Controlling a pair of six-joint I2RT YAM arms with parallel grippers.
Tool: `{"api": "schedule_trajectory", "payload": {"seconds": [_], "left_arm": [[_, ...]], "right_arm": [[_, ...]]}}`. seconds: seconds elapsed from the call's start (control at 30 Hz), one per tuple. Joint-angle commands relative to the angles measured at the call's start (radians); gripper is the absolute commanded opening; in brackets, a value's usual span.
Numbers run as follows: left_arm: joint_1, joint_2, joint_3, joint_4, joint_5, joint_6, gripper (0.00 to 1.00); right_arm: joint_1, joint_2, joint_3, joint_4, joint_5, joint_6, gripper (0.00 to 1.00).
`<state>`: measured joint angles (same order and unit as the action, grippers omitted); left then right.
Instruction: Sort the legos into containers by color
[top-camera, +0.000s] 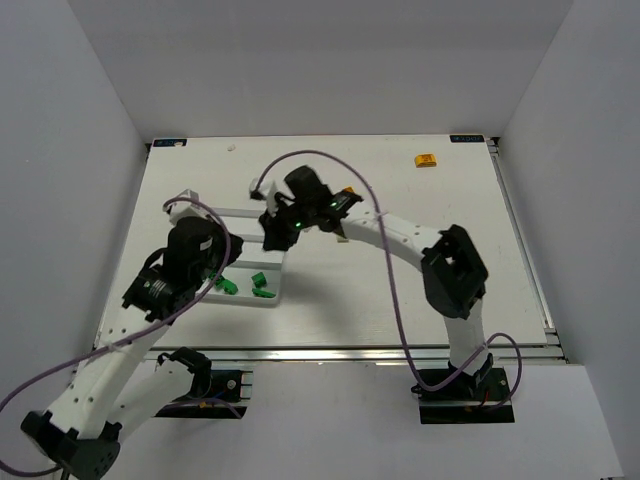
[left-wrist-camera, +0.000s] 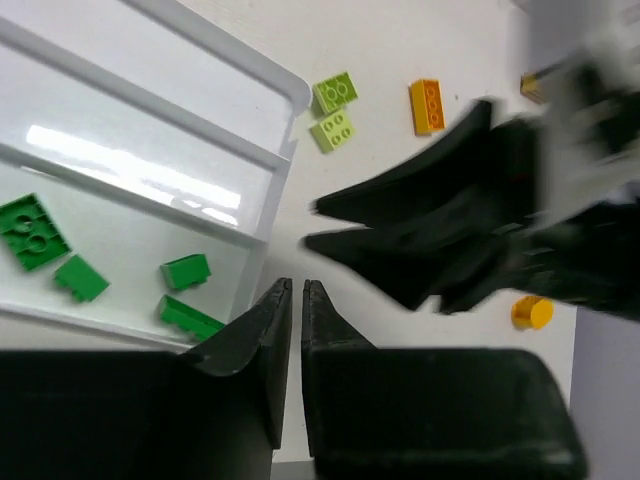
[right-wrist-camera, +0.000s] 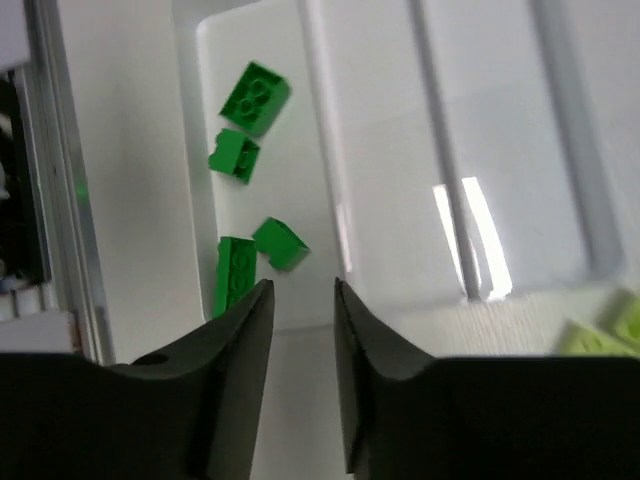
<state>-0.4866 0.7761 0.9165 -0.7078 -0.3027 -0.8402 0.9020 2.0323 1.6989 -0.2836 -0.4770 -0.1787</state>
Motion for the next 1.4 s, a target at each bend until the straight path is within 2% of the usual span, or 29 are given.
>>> {"api": "schedule_trajectory", "payload": {"seconds": [0.0,0.03,0.13,0.2,0.23,0.27,0.3,0.33,0.4,0.43,0.57,0.83,1.37], "left_arm": [[0.003,0.131,-0.007,0.171,0.128,0.117,0.20],[0.003,0.165,-0.002,0.227,0.181,0.166,0.22],[0.003,0.311,0.030,0.323,0.290,0.266,0.33],[0.003,0.397,0.082,0.353,0.347,0.311,0.42],[0.003,0.493,0.105,0.372,0.368,0.355,0.46],[0.003,0.544,0.132,0.375,0.399,0.383,0.51],[-0.010,0.595,0.160,0.370,0.398,0.404,0.60],[-0.010,0.695,0.230,0.355,0.401,0.452,0.62],[-0.010,0.793,0.303,0.328,0.396,0.489,0.66],[-0.010,0.837,0.371,0.303,0.390,0.518,0.68],[-0.020,1.032,0.522,0.252,0.341,0.593,0.70],[-0.029,1.223,0.731,0.137,0.320,0.719,0.69],[-0.067,1.359,0.809,0.002,0.200,0.713,0.69]], "right_arm": [[-0.135,-0.157,-0.076,0.000,0.063,0.111,0.34],[-0.206,-0.176,-0.123,-0.011,0.066,0.119,0.31],[-0.293,-0.247,-0.214,-0.045,0.069,0.087,0.18],[-0.369,-0.299,-0.254,-0.068,0.069,0.067,0.15],[-0.388,-0.317,-0.271,-0.072,0.067,0.061,0.16],[-0.441,-0.331,-0.301,-0.080,0.064,0.053,0.19],[-0.459,-0.351,-0.309,-0.089,0.061,0.050,0.37],[-0.475,-0.359,-0.317,-0.118,0.055,0.048,0.49],[-0.533,-0.377,-0.329,-0.141,0.043,0.050,0.66],[-0.549,-0.382,-0.332,-0.153,0.032,0.051,0.68],[-0.627,-0.394,-0.349,-0.166,-0.001,0.059,0.70],[-0.701,-0.388,-0.347,-0.164,-0.054,0.074,0.70],[-0.750,-0.342,-0.317,-0.169,-0.083,0.076,0.70]]}}
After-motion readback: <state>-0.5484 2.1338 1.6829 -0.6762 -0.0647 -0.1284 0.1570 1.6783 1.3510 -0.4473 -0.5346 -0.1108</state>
